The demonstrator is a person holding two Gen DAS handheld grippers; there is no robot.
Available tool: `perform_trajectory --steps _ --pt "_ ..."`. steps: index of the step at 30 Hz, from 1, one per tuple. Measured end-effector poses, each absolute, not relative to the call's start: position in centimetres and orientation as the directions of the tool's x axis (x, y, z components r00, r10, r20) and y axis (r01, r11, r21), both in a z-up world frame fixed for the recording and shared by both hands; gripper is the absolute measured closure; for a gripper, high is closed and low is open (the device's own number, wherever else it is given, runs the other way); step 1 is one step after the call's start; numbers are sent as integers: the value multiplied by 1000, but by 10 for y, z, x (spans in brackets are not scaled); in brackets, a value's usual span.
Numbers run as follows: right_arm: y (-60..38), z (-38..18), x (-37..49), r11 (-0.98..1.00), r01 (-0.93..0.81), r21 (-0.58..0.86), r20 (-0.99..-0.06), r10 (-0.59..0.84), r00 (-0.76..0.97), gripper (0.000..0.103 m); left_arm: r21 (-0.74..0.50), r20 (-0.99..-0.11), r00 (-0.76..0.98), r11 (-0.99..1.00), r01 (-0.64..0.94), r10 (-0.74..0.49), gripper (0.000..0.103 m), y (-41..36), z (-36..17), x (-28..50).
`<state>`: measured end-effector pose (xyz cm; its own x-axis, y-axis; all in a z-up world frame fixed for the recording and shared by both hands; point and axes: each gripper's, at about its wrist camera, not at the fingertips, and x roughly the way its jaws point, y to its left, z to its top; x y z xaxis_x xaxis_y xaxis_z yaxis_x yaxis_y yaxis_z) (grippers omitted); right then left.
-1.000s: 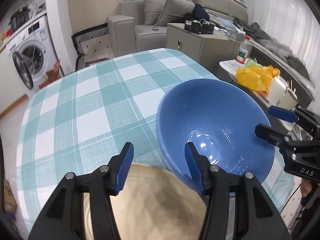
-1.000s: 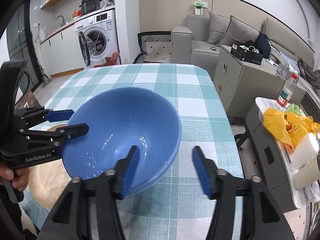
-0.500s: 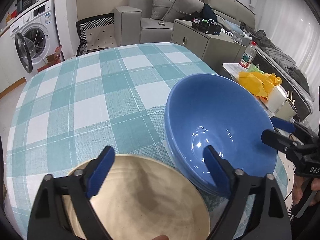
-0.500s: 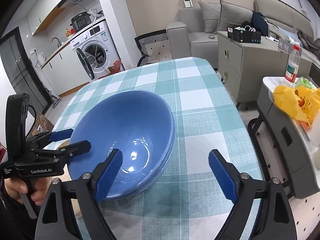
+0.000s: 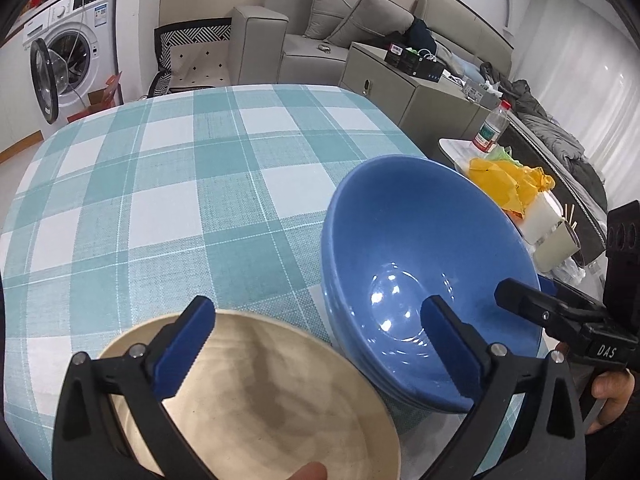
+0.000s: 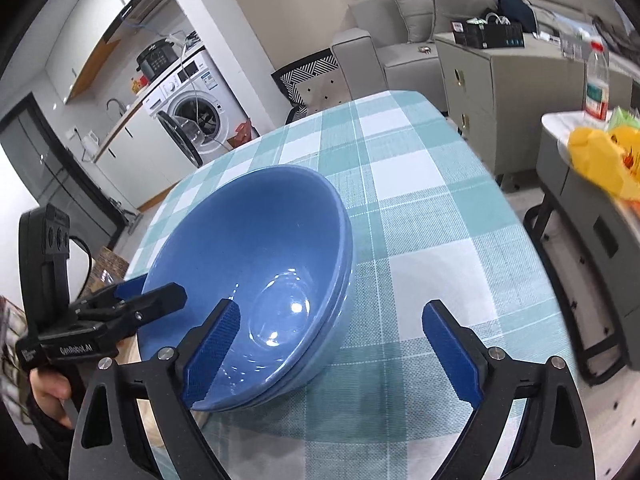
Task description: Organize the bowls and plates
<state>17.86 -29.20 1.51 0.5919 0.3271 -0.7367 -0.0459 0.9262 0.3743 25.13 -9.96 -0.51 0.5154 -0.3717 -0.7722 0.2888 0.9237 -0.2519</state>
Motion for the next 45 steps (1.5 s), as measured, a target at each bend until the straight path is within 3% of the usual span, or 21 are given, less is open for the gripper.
perform_trajectory --steps 3,15,23,24,29,45 --pt "-294 13 181 918 -40 394 -733 341 588 9 -260 -774 505 920 295 -381 0 -103 -6 252" --pt "-283 8 184 910 -94 403 -741 385 551 27 -273 -775 491 911 309 -398 3 -109 -8 251" --pt "-284 7 184 898 -90 430 -733 406 545 40 -327 -763 475 896 301 -438 39 -109 -10 252" --pt "-283 8 184 902 -95 420 -736 400 545 46 -329 -764 474 896 298 -438 41 -109 -11 252" --pt "-280 8 183 909 -99 406 -742 390 545 52 -355 -766 450 886 298 -459 55 -112 -17 252" --pt "-278 21 173 928 -106 358 -731 349 586 56 -282 -778 483 910 304 -402 68 -118 -12 245"
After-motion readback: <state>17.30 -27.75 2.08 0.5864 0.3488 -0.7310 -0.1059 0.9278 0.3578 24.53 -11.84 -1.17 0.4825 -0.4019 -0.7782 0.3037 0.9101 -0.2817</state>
